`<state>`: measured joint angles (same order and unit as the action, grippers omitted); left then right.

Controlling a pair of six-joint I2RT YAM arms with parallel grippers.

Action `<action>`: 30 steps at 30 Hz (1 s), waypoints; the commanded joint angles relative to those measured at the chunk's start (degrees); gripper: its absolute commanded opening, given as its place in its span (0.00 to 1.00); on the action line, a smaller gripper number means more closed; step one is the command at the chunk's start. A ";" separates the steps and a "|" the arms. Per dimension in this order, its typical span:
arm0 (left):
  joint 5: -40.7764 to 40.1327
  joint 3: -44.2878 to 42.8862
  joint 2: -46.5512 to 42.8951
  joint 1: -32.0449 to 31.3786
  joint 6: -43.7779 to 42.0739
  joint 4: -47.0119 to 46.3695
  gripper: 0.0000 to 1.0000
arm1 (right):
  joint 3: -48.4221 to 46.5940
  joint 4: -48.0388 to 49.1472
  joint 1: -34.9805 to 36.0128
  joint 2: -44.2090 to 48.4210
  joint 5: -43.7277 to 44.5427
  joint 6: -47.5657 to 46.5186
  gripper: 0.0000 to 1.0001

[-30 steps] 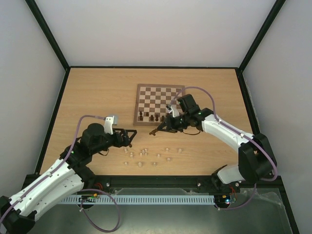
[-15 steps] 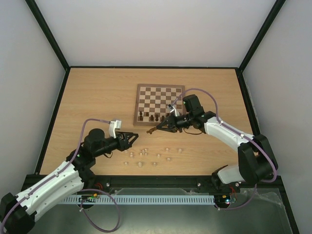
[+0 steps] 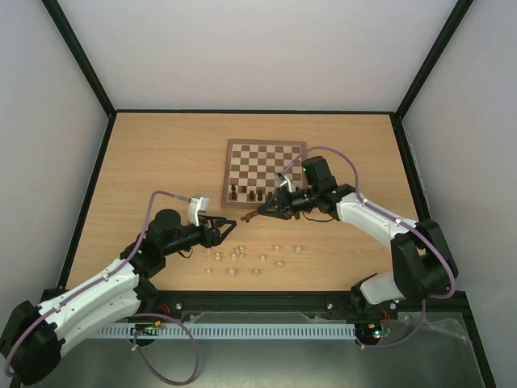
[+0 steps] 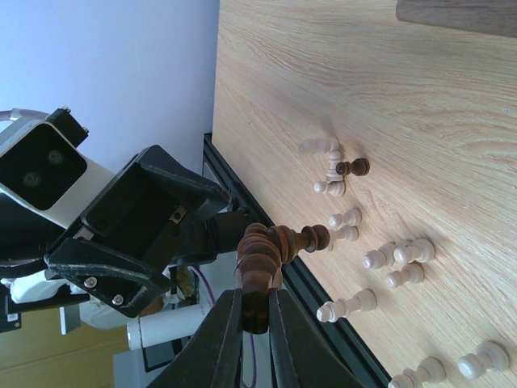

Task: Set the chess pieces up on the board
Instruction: Pick up the chess piece at the center of the board.

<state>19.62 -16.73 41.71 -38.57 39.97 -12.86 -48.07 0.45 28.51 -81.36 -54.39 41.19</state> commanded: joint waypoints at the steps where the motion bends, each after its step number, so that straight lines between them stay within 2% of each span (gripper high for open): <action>1: 2.11 0.83 2.07 0.11 -0.37 -5.79 0.57 | -0.14 2.09 -0.21 -1.16 -2.28 1.33 0.09; 12: 3.50 0.54 7.10 0.03 0.07 -9.91 0.36 | -1.09 2.98 -0.04 -2.00 -2.89 1.98 0.09; 30: 3.81 -1.87 14.28 -0.11 -0.39 -13.58 0.37 | -1.78 2.62 1.78 -3.44 -3.32 1.19 0.10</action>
<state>22.74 -16.75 55.07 -38.59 40.42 -23.29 -48.23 2.94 29.78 -83.79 -55.57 42.70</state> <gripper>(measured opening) 0.374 0.097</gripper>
